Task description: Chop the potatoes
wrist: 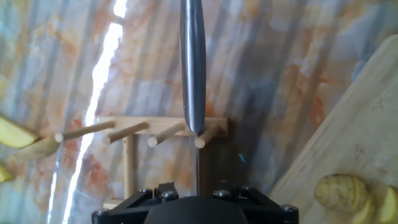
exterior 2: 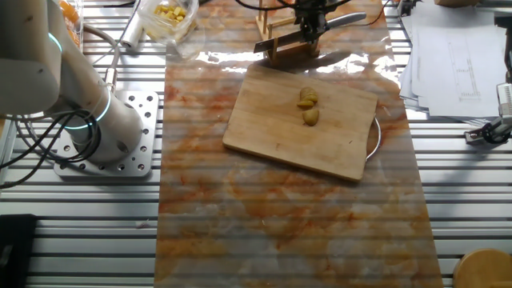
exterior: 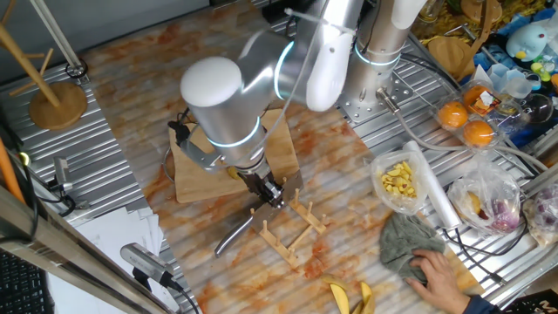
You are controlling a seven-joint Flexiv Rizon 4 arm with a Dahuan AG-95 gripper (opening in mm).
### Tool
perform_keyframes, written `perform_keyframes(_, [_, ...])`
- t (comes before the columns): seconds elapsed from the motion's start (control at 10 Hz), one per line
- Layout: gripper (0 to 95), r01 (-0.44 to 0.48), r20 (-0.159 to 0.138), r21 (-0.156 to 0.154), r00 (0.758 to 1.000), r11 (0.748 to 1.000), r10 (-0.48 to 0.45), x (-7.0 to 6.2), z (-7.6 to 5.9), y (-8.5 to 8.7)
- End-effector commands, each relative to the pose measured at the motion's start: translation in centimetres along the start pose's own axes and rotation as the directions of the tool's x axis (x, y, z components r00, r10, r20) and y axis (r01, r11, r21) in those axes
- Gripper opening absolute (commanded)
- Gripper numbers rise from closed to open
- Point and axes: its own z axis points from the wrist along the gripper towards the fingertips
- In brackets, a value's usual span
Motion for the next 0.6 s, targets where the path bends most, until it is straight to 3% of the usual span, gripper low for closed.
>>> perform_keyframes(0.1, [38.0, -0.003, -0.002, 0.001, 1.0, 1.0, 0.003, -0.3, 0.6, 0.1])
perform_keyframes(0.6, [38.0, -0.005, 0.001, 0.012, 1.0, 1.0, 0.005, -0.5, 2.5, 0.0])
